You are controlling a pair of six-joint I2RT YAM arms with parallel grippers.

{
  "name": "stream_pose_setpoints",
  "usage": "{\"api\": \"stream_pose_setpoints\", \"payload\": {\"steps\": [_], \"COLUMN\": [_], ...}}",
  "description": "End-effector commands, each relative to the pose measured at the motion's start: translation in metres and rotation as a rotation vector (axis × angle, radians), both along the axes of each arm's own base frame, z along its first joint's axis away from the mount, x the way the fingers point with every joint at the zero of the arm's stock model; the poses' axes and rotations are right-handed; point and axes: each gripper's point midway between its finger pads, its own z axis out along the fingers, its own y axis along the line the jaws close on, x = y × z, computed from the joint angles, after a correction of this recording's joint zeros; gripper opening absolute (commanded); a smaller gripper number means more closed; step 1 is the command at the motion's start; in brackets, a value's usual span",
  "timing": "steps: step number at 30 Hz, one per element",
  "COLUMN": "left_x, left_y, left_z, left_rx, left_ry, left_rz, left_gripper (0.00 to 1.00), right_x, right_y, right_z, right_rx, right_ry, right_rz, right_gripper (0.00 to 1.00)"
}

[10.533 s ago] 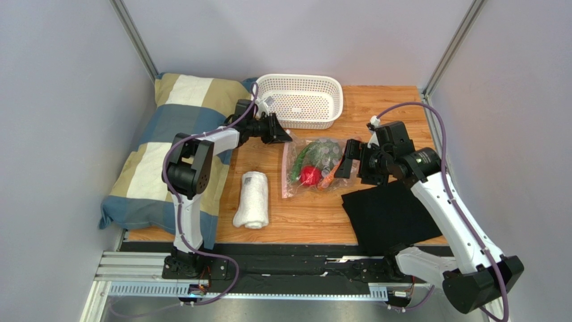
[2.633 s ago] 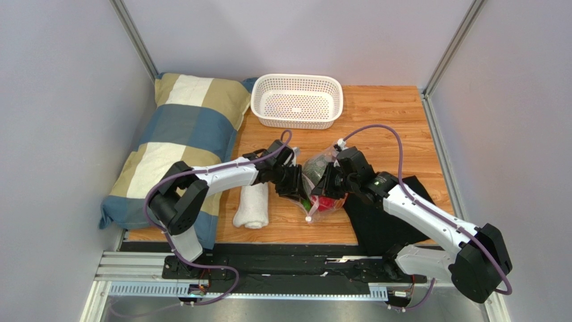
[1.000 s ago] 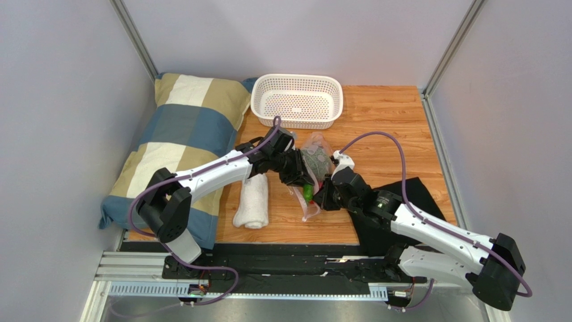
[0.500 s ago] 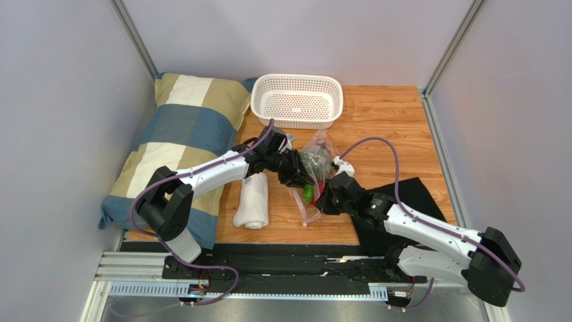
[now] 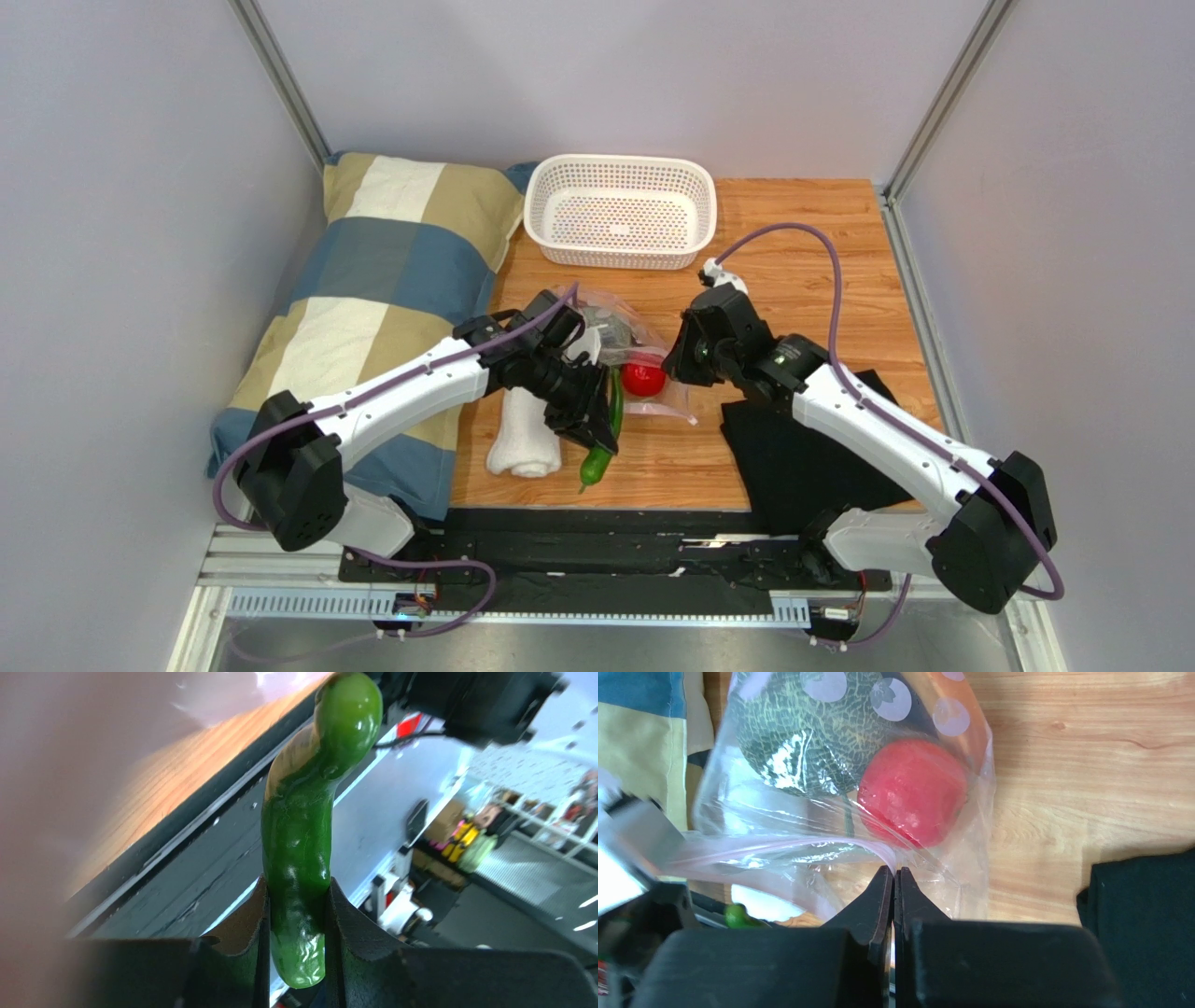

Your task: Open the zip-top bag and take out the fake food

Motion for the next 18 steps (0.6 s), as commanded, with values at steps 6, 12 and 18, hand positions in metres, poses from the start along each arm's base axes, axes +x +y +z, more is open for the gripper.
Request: {"api": "stream_pose_setpoints", "payload": {"steps": [6,12,18], "left_x": [-0.029,-0.015,0.124], "left_y": [-0.007,-0.01,0.001], "left_z": [0.084,0.175,0.179], "left_rx": [-0.262,-0.533,-0.322], "left_ry": [-0.32,-0.651,-0.68], "left_rz": [-0.242,-0.21,0.222], "left_gripper": [0.0,0.0,0.0], "right_x": [0.012,0.007,-0.013], "right_y": [-0.01,-0.031,-0.018], "right_z": [0.045,0.064,0.072], "right_rx": [-0.032,-0.053,0.033], "right_ry": [-0.014,-0.059,-0.015], "right_rz": [-0.062,-0.114,-0.027], "right_gripper": [0.0,0.0,0.0]}}
